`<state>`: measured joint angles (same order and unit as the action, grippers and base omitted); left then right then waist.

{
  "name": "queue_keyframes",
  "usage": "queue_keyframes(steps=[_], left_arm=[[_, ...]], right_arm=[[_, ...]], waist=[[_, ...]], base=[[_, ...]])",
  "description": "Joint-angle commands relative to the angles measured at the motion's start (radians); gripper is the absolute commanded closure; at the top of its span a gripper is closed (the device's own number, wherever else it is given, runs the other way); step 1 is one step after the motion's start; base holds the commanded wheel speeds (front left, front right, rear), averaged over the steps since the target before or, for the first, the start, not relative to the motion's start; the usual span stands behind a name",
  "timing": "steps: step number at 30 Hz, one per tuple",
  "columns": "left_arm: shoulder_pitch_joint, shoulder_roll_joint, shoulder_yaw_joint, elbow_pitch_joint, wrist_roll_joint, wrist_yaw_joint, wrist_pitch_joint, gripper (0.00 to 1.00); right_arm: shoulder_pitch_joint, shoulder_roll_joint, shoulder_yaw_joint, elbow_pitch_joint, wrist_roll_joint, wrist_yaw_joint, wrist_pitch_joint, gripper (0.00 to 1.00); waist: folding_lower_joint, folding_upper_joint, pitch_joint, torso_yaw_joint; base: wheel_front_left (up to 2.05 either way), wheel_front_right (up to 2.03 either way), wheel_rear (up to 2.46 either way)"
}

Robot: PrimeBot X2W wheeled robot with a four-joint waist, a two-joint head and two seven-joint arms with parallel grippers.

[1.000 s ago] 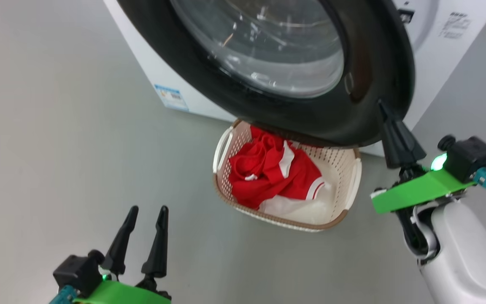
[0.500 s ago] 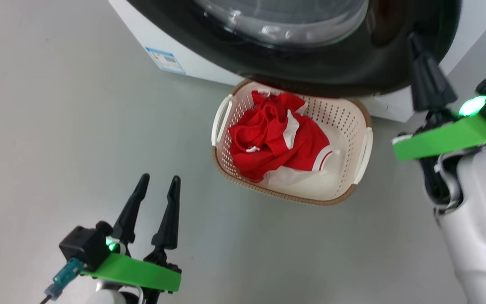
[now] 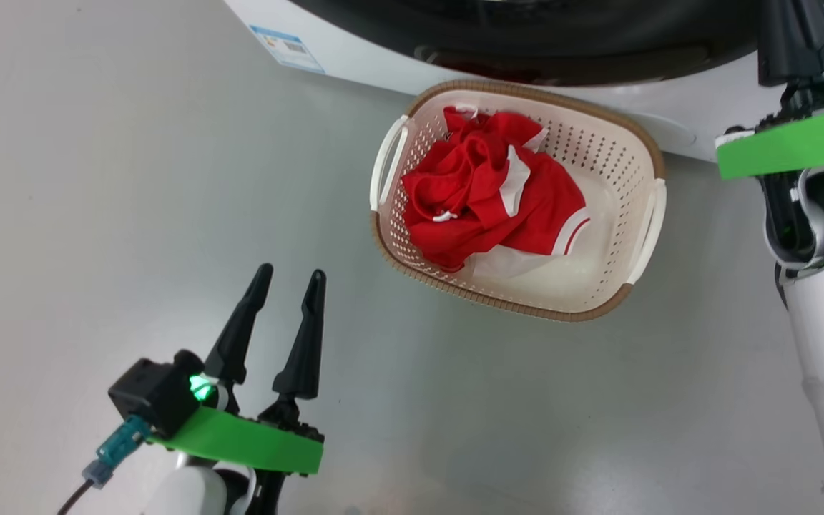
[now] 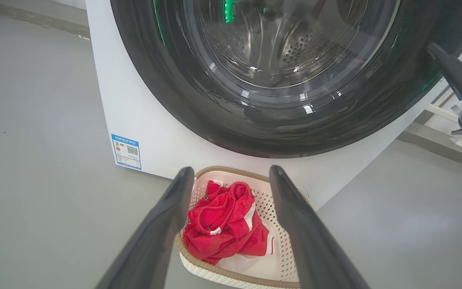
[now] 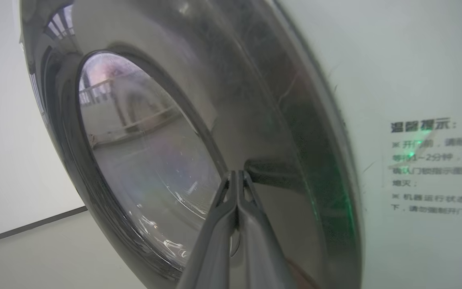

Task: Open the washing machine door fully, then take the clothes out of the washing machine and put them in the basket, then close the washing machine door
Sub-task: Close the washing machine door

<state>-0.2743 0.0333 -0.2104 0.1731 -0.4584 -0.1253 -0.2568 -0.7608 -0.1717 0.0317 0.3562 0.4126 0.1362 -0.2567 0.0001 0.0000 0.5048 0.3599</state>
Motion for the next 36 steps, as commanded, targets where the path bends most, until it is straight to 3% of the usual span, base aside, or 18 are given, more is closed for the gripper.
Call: queue_keyframes(steps=[1,7,18,19,20,22,23,24,25,36], left_arm=[[-0.022,0.017,0.027,-0.029,-0.006,-0.005,-0.005,0.00],[-0.033,0.017,0.029,-0.031,-0.008,-0.005,-0.005,0.00],[-0.016,0.017,0.049,-0.008,0.019,-0.005,-0.005,0.00],[-0.012,0.017,0.053,-0.005,0.023,-0.005,-0.005,0.00],[-0.008,0.017,0.056,-0.002,0.026,-0.005,-0.005,0.00],[0.001,0.017,0.064,0.003,0.035,-0.005,-0.005,0.00],[0.005,0.017,0.067,0.006,0.039,-0.005,-0.005,0.00],[0.010,0.017,0.070,0.009,0.044,-0.005,-0.005,0.00],[0.014,0.017,0.073,0.011,0.048,-0.005,-0.005,0.00],[0.062,0.017,0.106,0.034,0.093,-0.005,-0.005,0.00]], right_arm=[[-0.045,0.003,-0.014,-0.018,-0.001,-0.006,-0.005,1.00],[-0.079,0.013,-0.042,-0.022,-0.009,-0.006,-0.005,1.00],[0.047,-0.007,0.089,-0.001,-0.008,-0.006,-0.005,1.00],[0.065,-0.006,0.097,-0.002,-0.007,-0.006,-0.005,0.97],[0.083,-0.007,0.106,-0.004,-0.009,-0.006,-0.005,0.74],[0.118,-0.005,0.115,-0.008,-0.008,-0.006,-0.005,0.56],[0.136,-0.004,0.120,-0.008,-0.010,-0.006,-0.005,0.43],[0.154,-0.003,0.123,-0.009,-0.011,-0.006,-0.005,0.14],[0.171,0.000,0.123,-0.009,-0.009,-0.006,-0.005,0.00],[0.344,0.025,0.100,-0.032,-0.003,-0.006,-0.005,0.00]], waist=[[-0.0001,0.0000,0.020,0.008],[-0.0001,0.0000,0.031,0.007],[-0.0001,0.0000,-0.039,-0.024],[-0.0001,0.0000,-0.048,-0.029],[-0.0001,0.0000,-0.057,-0.035],[-0.0001,0.0000,-0.076,-0.046],[-0.0001,0.0000,-0.085,-0.052],[-0.0001,0.0000,-0.095,-0.058],[-0.0001,0.0000,-0.105,-0.065],[-0.0001,0.0000,-0.202,-0.122]], base=[[0.00,0.00,0.00],[0.00,0.00,0.00],[0.00,0.00,0.00],[0.00,0.00,0.00],[0.00,0.00,0.00],[0.00,0.00,0.00],[0.00,0.00,0.00],[0.00,0.00,0.00],[0.00,0.00,0.00],[0.00,0.00,0.00]])
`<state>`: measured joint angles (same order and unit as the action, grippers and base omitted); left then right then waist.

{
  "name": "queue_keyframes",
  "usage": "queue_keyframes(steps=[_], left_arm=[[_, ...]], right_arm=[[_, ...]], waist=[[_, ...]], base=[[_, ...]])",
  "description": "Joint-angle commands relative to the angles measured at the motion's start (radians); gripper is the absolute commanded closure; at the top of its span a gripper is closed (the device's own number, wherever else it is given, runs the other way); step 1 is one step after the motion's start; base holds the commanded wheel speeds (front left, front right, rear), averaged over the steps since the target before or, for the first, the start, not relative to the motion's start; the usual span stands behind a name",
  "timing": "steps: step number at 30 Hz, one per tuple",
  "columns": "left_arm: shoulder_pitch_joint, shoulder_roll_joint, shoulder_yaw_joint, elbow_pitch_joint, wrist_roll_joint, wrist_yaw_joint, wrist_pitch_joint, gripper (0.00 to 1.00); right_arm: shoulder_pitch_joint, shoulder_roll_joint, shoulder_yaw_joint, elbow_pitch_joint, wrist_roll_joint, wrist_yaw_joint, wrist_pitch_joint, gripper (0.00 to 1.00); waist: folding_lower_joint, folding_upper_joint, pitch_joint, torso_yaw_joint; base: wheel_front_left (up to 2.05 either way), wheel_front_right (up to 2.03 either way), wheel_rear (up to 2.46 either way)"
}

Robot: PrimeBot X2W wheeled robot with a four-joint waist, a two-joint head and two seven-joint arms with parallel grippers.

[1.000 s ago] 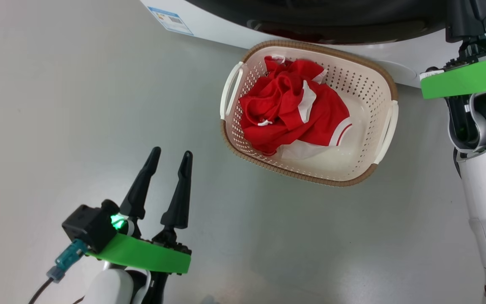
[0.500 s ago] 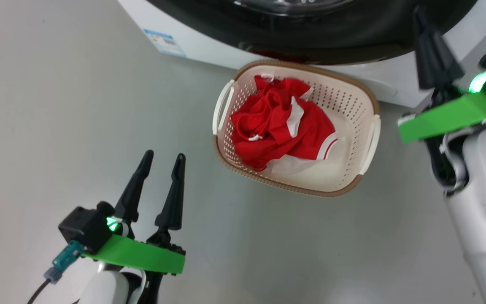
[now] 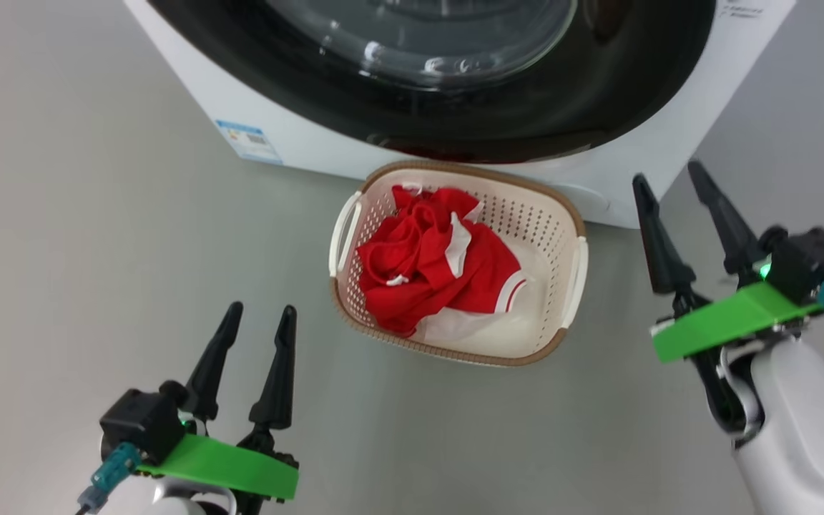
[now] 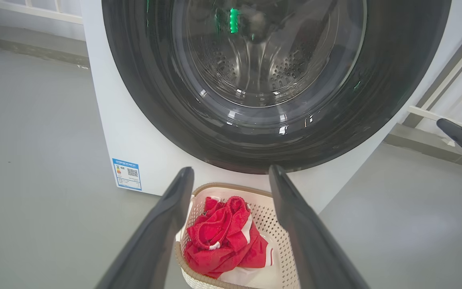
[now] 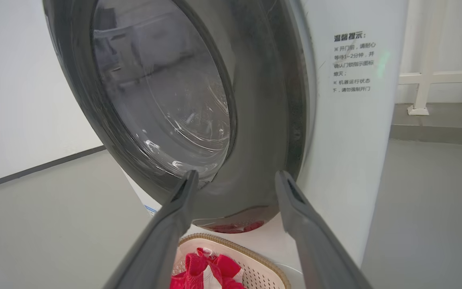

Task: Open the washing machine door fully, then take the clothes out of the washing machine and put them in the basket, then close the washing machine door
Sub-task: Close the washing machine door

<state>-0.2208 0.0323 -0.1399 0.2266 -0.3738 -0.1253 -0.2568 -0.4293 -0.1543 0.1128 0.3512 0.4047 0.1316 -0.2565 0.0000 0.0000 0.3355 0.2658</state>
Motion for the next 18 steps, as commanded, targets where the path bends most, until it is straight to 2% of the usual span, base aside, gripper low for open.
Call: queue_keyframes(steps=[1,10,18], left_arm=[[0.015,0.018,0.038,-0.017,0.014,-0.005,-0.005,0.00],[0.075,0.018,0.071,-0.013,0.051,-0.005,-0.005,0.00],[0.119,0.021,0.088,-0.011,0.073,-0.005,-0.005,0.00]], right_arm=[[0.034,0.009,0.017,-0.031,0.006,-0.001,-0.005,0.00],[0.228,0.029,-0.026,-0.078,0.004,-0.001,-0.005,0.00],[0.336,0.048,-0.064,-0.103,0.003,-0.001,-0.005,0.00]], waist=[[0.0000,0.0000,-0.044,-0.034],[0.0000,0.0000,-0.126,-0.088],[0.0000,0.0000,-0.185,-0.140]], base=[[0.00,0.00,0.00],[0.00,0.00,0.00],[0.00,0.00,0.00]])
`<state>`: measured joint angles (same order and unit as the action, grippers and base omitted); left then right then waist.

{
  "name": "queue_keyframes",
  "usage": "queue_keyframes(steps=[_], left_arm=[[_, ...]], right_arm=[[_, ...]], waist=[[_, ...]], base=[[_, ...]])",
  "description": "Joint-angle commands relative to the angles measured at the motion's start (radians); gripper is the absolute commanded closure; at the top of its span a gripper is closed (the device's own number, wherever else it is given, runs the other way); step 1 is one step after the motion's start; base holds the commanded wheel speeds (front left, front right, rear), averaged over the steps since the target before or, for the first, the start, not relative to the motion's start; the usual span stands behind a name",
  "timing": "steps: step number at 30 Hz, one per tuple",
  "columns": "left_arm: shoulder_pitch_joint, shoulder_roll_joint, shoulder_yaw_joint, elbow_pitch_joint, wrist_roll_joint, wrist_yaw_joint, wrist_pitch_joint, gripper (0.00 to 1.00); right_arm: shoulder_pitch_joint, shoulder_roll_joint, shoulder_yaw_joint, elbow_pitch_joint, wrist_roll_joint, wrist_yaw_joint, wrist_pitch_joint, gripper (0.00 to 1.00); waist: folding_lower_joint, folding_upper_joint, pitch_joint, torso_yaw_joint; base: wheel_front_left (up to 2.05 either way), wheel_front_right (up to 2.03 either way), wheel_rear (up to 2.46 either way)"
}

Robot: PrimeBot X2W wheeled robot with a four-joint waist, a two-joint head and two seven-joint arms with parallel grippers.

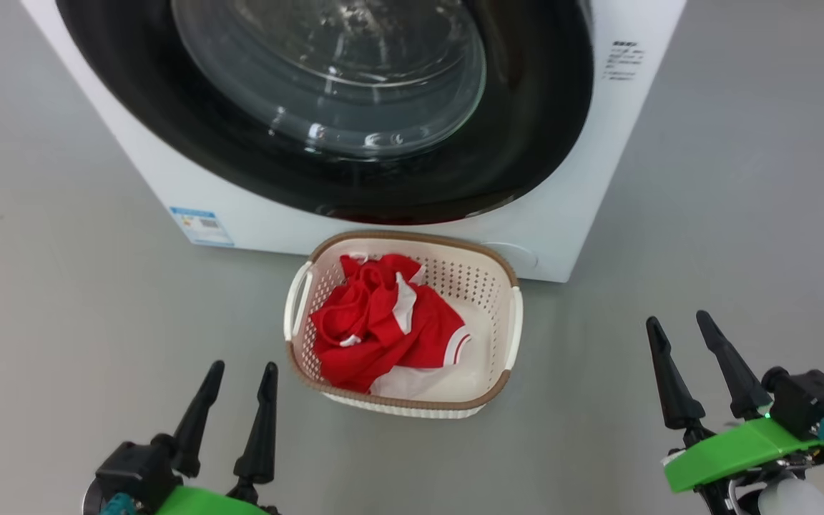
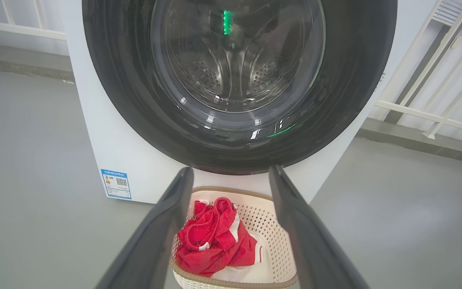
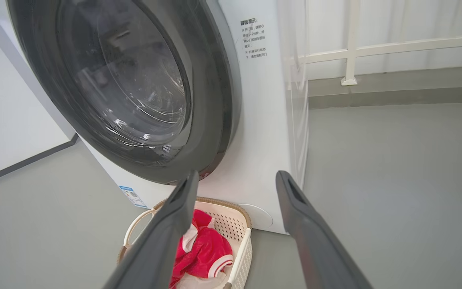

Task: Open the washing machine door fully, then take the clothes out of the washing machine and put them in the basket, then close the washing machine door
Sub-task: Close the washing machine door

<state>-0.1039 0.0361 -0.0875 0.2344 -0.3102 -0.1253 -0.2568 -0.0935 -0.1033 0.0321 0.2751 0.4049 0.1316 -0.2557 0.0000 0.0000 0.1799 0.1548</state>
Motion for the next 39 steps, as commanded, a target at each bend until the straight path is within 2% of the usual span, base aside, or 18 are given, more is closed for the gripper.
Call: queue_keyframes(steps=[1,18,39], left_arm=[[0.008,0.019,0.036,-0.019,0.010,-0.005,-0.005,0.00],[0.072,0.038,0.078,-0.030,0.031,-0.005,-0.005,0.00],[0.108,0.031,0.107,-0.058,0.071,-0.005,-0.005,0.00]], right_arm=[[0.010,-0.001,0.012,-0.029,0.002,-0.001,-0.006,0.00],[0.135,0.008,-0.061,-0.076,-0.003,-0.001,-0.006,0.00],[0.192,0.024,-0.105,-0.100,-0.020,-0.001,-0.006,0.00]], waist=[[0.0000,0.0000,-0.037,-0.036],[0.0000,0.0000,-0.094,-0.124],[0.0000,0.0000,-0.106,-0.154]], base=[[0.00,0.00,0.00],[0.00,0.00,0.00],[0.00,0.00,0.00]])
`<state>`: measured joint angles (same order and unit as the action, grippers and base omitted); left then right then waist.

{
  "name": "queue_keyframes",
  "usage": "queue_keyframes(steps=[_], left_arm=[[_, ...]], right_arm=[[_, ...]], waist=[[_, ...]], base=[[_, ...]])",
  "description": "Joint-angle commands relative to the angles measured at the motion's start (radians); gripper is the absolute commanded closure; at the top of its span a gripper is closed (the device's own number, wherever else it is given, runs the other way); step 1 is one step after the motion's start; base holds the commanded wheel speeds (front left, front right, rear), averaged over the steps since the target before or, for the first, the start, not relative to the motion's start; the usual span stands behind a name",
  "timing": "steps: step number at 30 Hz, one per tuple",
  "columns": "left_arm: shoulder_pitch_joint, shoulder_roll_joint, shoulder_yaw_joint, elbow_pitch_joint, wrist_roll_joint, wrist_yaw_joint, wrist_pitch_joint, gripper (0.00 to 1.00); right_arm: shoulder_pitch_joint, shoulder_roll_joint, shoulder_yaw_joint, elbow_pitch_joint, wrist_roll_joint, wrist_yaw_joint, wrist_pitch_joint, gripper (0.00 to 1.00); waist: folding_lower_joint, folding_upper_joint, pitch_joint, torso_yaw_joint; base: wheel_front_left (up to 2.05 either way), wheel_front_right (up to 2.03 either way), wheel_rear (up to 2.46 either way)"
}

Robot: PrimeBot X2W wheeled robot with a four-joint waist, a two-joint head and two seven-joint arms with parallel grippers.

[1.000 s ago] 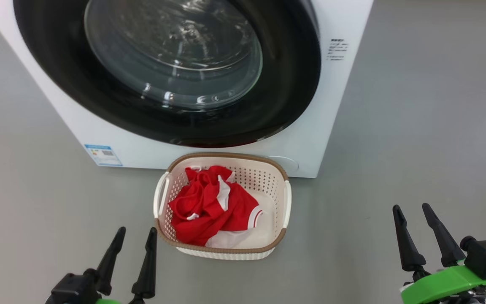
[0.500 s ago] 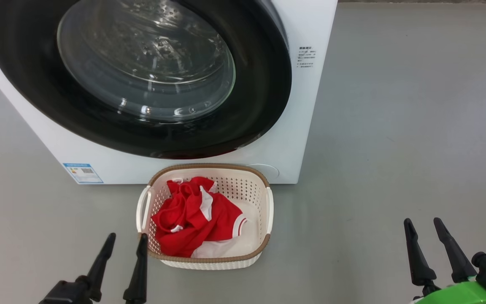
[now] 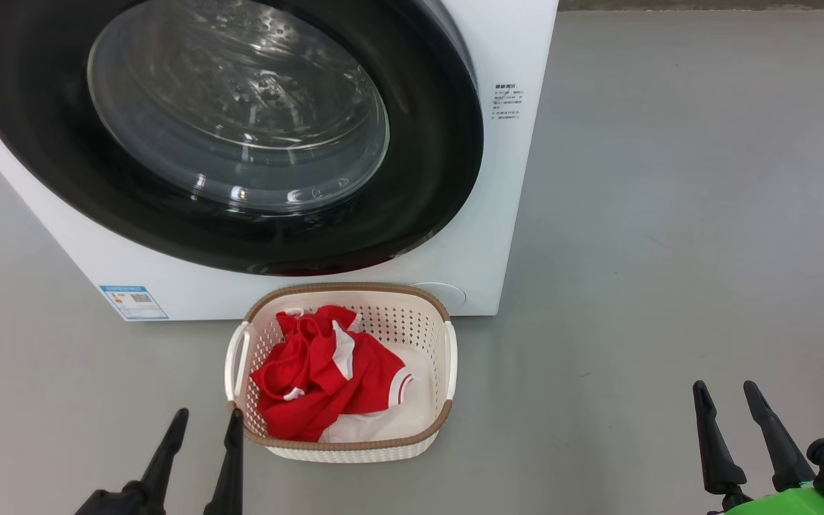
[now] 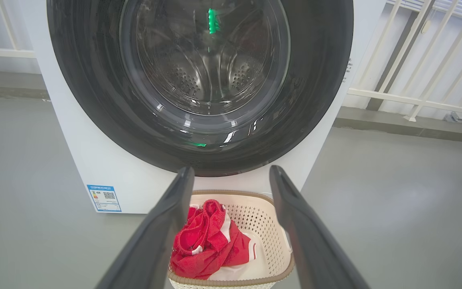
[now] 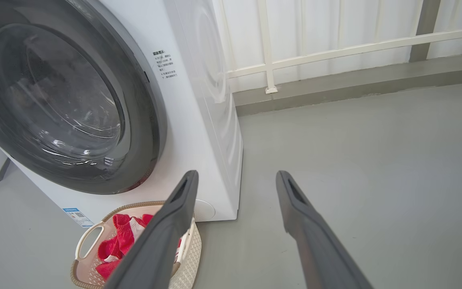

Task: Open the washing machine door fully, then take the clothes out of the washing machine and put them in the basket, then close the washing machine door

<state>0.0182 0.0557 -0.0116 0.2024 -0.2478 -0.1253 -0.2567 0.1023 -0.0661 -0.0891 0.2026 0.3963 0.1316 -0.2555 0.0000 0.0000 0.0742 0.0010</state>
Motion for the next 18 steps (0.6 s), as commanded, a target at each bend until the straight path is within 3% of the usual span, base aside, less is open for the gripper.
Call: queue_keyframes(steps=[1,18], left_arm=[[-0.014,0.012,0.032,-0.026,0.010,-0.005,-0.005,0.00],[-0.011,0.015,0.026,-0.045,-0.003,-0.005,-0.005,0.00]], right_arm=[[-0.005,-0.012,0.015,-0.028,-0.012,-0.001,-0.006,0.00],[-0.007,-0.001,0.008,-0.033,-0.016,-0.001,-0.006,0.00]], waist=[[0.0000,0.0000,0.000,0.000],[0.0000,0.0000,0.004,0.003]], base=[[0.00,0.00,0.00],[0.00,0.00,0.00]])
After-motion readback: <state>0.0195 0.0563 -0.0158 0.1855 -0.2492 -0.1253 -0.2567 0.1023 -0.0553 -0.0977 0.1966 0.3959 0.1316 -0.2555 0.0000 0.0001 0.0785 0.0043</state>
